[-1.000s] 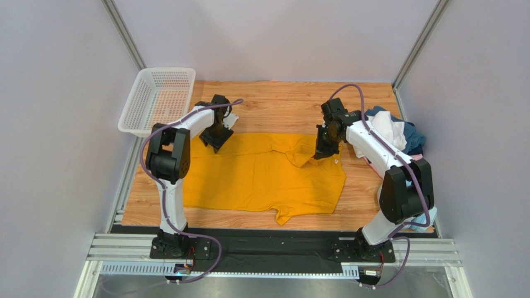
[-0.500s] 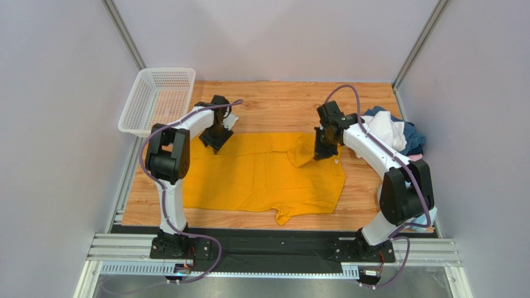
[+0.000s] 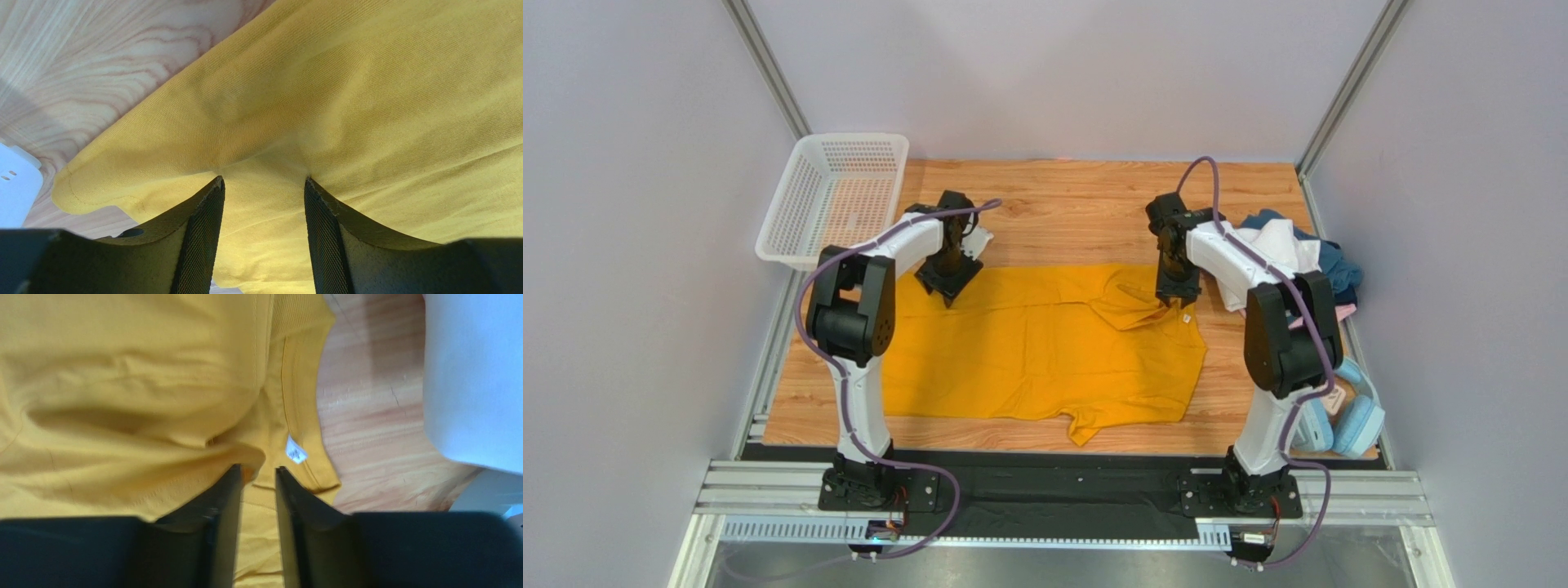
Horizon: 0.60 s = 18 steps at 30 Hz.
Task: Fold and stack the t-shirts
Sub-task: Fold the flattened tshirt in 1/3 of the way
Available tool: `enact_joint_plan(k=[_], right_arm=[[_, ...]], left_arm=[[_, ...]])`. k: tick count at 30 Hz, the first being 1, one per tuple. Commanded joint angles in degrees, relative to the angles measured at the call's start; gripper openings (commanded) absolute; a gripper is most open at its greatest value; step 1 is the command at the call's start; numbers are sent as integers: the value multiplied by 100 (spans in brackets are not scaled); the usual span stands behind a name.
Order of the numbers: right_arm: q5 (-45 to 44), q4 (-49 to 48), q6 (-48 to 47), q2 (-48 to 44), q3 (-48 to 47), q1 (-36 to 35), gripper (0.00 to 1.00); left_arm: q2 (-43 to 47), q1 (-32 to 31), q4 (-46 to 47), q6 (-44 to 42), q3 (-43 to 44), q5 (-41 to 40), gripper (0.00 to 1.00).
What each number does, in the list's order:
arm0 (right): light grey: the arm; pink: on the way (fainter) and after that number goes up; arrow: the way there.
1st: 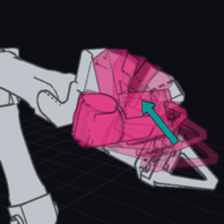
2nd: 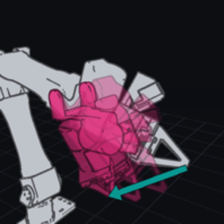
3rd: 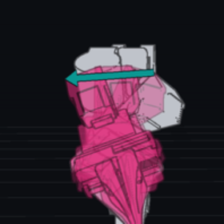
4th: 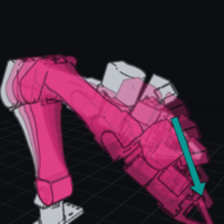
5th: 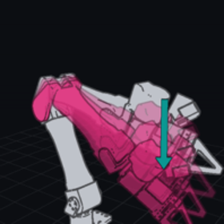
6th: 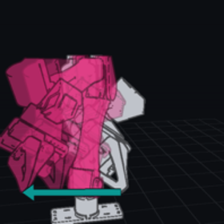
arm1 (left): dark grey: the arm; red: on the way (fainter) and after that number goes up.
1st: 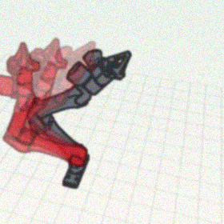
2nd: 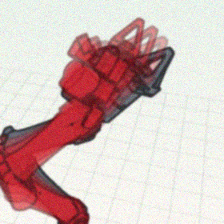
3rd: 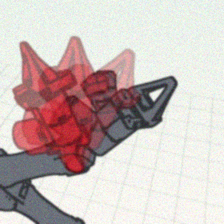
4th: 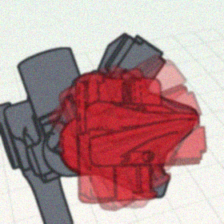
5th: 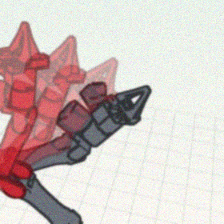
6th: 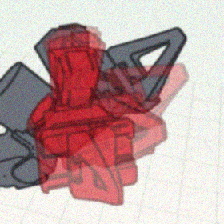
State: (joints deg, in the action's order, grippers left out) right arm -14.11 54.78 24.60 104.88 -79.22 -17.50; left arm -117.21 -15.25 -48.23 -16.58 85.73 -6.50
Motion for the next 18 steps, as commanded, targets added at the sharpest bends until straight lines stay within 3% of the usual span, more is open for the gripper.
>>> enact_joint_plan(k=[1,4,9,15,18], right_arm=[[-460,6,10,550,-498,9,38],[-1093,164,106,526,-516,-43,41],[-1401,-11,-113,-968,-182,-945,43],[-525,-950,-1035,-1724,529,-2255,40],[-426,-1154,-1396,-1638,864,-2696,37]], left_arm=[[242,-5,-3,58,-144,132,58],[242,-5,24,49,-171,132,58],[190,-5,77,-3,-215,53,57],[163,-5,94,23,-259,70,57],[207,-5,129,14,-329,9,57]])
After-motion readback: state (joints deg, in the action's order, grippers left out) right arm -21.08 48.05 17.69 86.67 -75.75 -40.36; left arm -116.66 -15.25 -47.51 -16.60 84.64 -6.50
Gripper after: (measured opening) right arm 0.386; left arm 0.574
